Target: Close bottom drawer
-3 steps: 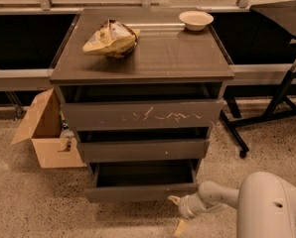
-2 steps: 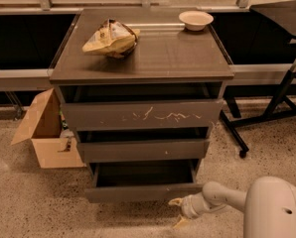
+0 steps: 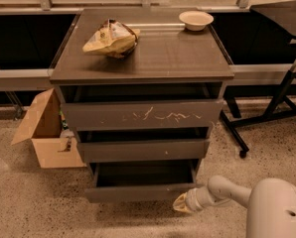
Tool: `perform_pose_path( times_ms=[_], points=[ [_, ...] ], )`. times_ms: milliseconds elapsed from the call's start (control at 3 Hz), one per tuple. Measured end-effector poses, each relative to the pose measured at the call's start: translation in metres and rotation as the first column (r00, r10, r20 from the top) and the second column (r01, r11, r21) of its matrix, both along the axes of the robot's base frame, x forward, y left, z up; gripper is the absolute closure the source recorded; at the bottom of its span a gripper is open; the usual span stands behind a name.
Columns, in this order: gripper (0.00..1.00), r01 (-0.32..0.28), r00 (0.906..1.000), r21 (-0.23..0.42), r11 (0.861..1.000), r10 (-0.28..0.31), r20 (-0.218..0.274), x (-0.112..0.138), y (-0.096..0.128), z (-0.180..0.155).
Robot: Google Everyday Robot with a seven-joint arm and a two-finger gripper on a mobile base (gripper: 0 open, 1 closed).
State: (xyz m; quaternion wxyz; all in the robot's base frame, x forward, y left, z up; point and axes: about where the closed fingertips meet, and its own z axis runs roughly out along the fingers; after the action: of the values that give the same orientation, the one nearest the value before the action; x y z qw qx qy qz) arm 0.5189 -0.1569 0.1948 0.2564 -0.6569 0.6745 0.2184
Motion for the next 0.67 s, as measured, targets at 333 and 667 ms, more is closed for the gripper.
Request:
perform_pose_path(
  times_ms=[333, 667],
  points=[
    [1.00, 0.015, 0.9999, -0.008, 1.000, -0.015, 0.000, 0.020, -0.016, 0.002],
    [1.00, 0.035, 0.9994, -0.006, 0.999, -0.035, -0.002, 0.037, -0.030, 0.001]
  ],
)
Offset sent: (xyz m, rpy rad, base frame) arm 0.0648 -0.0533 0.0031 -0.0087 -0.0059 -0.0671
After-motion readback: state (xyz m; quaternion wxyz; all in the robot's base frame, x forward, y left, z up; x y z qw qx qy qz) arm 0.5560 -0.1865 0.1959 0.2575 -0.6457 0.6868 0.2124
